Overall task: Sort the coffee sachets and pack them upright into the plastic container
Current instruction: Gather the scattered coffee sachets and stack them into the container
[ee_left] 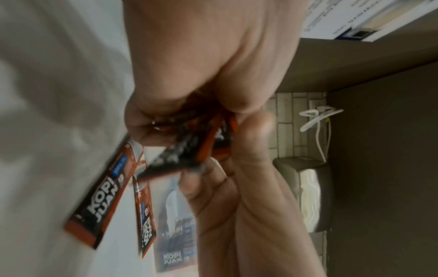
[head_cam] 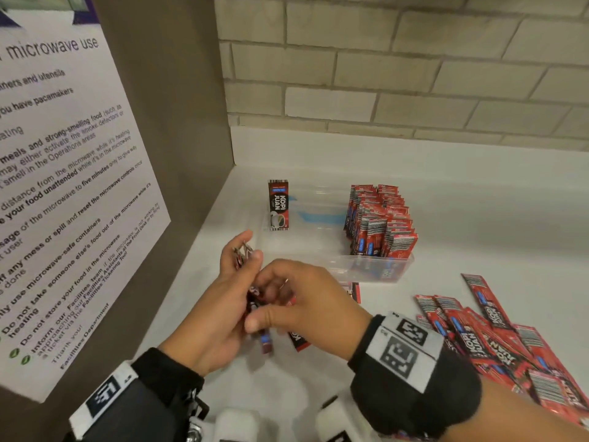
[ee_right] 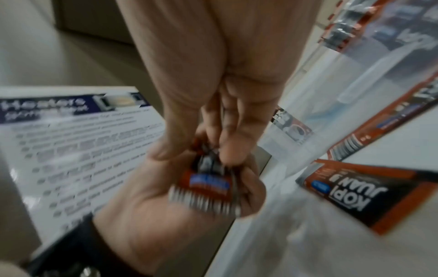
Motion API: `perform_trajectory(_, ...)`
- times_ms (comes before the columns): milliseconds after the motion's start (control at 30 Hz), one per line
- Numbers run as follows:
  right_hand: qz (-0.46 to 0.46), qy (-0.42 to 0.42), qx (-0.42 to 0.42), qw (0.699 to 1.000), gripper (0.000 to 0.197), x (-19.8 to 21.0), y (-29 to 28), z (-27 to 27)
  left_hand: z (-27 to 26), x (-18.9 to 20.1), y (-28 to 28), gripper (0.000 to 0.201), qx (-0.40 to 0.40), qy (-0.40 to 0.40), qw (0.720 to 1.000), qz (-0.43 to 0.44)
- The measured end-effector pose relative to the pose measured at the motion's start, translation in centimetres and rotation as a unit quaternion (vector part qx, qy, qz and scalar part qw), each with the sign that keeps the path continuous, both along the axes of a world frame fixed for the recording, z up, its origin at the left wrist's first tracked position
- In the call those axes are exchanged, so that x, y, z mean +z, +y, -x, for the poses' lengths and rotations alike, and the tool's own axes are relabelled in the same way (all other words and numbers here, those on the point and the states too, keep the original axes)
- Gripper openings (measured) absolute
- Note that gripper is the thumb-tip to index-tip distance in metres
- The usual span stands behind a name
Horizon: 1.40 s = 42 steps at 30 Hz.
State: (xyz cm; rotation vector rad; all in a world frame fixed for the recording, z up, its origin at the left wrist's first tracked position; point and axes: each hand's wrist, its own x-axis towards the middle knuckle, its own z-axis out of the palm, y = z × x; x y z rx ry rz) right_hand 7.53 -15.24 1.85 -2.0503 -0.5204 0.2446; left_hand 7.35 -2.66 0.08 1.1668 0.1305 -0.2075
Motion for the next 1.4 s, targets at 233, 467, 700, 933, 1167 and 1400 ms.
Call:
perform_trajectory(233,0.307,-0.043,0.027,0.95,0.033,-2.0,-2.7,0.1,-0.2,-0.6,2.9,0.017,0.065,0.036,0.997,0.003)
perform_trajectory(467,0.445,-0.07,0.083,0.889,0.037,-1.8,-3.7,0.9,0.5,-1.3,3.6,0.033,0.045,0.024,0.999,0.017)
perform_trajectory(700,0.443,-0.014,0.054,0.895,0.078,-3.0,-4.6,1.0,1.0,-1.4,3.7,0.07,0.021,0.022,1.0,0.001)
perform_trajectory(933,0.479,-0.106,0.06,0.869,0.053,-3.2,-4.4,1.6,1.6,-1.7,3.7,0.067,0.02,0.037,0.999,0.026)
perform_trajectory(1167,0.457,-0.116,0.103,0.876,0.039,-2.6,-4.1,2.0,1.8,-1.6,3.2,0.072,0.031,0.039,0.998,0.032)
perform_trajectory(1400,0.473,-0.11,0.078,0.871,0.038,-3.0,-4.2,1.8,1.4,-1.1,3.2,0.062,0.056,0.019,0.997,0.045)
